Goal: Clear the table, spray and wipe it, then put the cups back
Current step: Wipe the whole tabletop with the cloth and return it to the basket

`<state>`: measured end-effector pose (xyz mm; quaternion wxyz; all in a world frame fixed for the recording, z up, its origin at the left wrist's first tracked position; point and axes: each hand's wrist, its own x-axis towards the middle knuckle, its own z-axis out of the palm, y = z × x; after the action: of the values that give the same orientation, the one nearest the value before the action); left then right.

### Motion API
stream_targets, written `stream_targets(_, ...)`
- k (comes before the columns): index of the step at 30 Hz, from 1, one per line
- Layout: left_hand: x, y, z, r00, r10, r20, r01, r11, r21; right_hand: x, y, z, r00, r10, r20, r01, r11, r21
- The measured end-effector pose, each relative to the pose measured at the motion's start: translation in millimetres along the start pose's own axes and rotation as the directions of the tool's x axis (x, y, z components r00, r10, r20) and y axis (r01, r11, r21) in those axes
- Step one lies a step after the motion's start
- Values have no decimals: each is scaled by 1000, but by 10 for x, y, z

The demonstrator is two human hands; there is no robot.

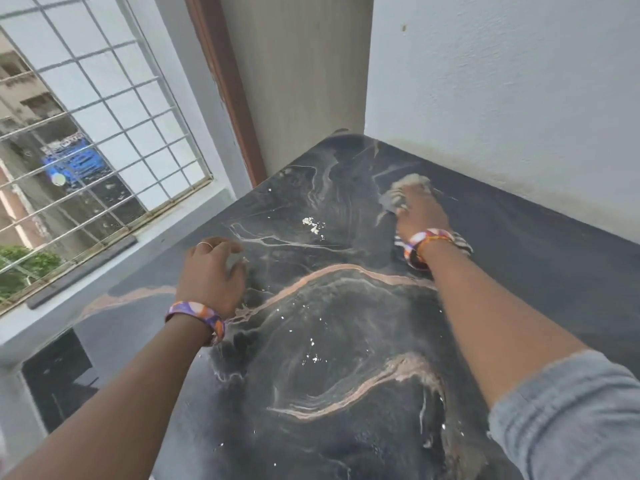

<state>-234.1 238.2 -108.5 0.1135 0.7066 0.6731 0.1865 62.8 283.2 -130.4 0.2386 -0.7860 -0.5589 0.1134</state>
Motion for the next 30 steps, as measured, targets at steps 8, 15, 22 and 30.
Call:
stream_targets(8,34,-194,-151,996,-79,-32,80,997,19,-690,-1242,631,829,-450,333,322,870,373)
stream_targets(15,244,-261,-116,997,-69,-24,69,998,-2,-150,-872,174,997,5,78,-61,669,741)
stream_targets(22,582,-458,6,999,8,-39,-9,1000,-17,836,-340,482,1000,-28,9,28,999,-24)
stream_targets(30,702,-658,-84,996,38,-81,-42,998,-44,423,-1549,838,881,-364,301,350,931,100)
